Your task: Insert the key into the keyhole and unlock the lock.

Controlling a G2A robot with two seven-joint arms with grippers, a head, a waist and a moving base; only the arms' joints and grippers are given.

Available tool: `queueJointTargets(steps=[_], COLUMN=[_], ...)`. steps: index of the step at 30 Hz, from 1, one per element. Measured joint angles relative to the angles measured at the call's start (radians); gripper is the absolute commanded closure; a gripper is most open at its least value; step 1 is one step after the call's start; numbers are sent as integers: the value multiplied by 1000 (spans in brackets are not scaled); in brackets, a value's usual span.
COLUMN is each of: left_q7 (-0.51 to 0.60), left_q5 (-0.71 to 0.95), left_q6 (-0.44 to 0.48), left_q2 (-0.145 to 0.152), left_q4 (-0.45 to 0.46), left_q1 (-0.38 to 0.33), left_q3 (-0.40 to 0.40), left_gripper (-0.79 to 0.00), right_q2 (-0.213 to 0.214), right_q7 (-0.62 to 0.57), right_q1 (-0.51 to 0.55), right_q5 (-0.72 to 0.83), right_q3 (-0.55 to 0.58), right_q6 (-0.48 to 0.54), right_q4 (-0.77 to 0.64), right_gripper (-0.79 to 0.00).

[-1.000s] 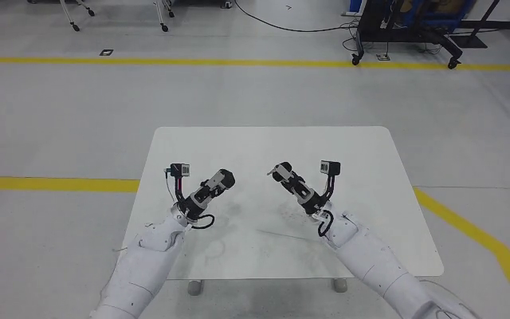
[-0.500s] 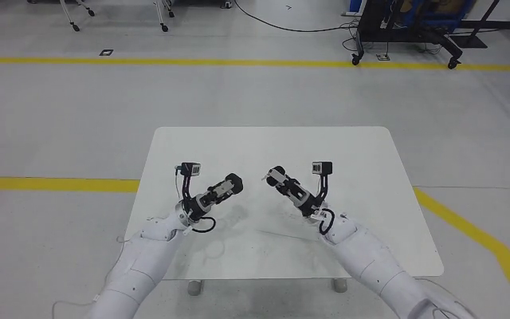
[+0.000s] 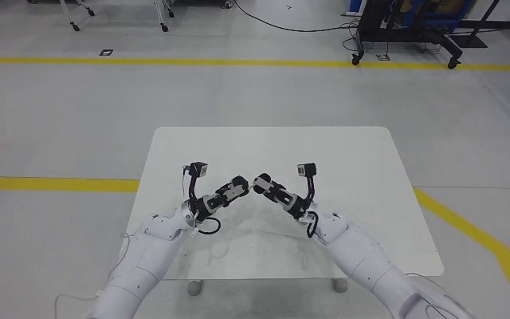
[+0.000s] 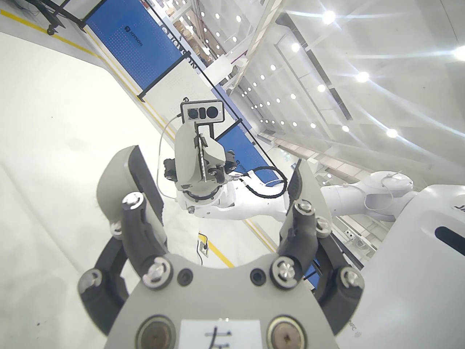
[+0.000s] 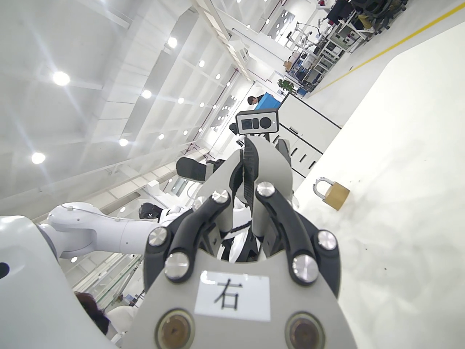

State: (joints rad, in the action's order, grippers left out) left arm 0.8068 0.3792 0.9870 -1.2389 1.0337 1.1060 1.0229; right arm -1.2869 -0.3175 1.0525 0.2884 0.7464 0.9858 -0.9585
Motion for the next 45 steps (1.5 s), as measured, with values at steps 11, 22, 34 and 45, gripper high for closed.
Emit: queueJointTargets(steps=[11,22,34,45], left_q7=[-48,-105,-141,-189], left_q5=[-73,-123,-167,-221], left_q6=[-10,-36,-48,-72], left_q2=[-6,-11,-10,-10], left_q4=[-8,-31,-28,-24], left_q1=[-9,-23,-23,-21], left_q3=[-25,-35,-35,-33], left_gripper=[-320,-182,-197,0], right_q2=[-28,-41,-39,-43], right_q7=[93,118,95,87], right_q1=[-9,-15,-6,4], right_q5=[-141,-193,-236,-261], right_q3=[7,34,73,94], right_q6=[-17,-7,-45,-66], right_q4=[34,67,49,37], right_gripper=[0,0,0,0])
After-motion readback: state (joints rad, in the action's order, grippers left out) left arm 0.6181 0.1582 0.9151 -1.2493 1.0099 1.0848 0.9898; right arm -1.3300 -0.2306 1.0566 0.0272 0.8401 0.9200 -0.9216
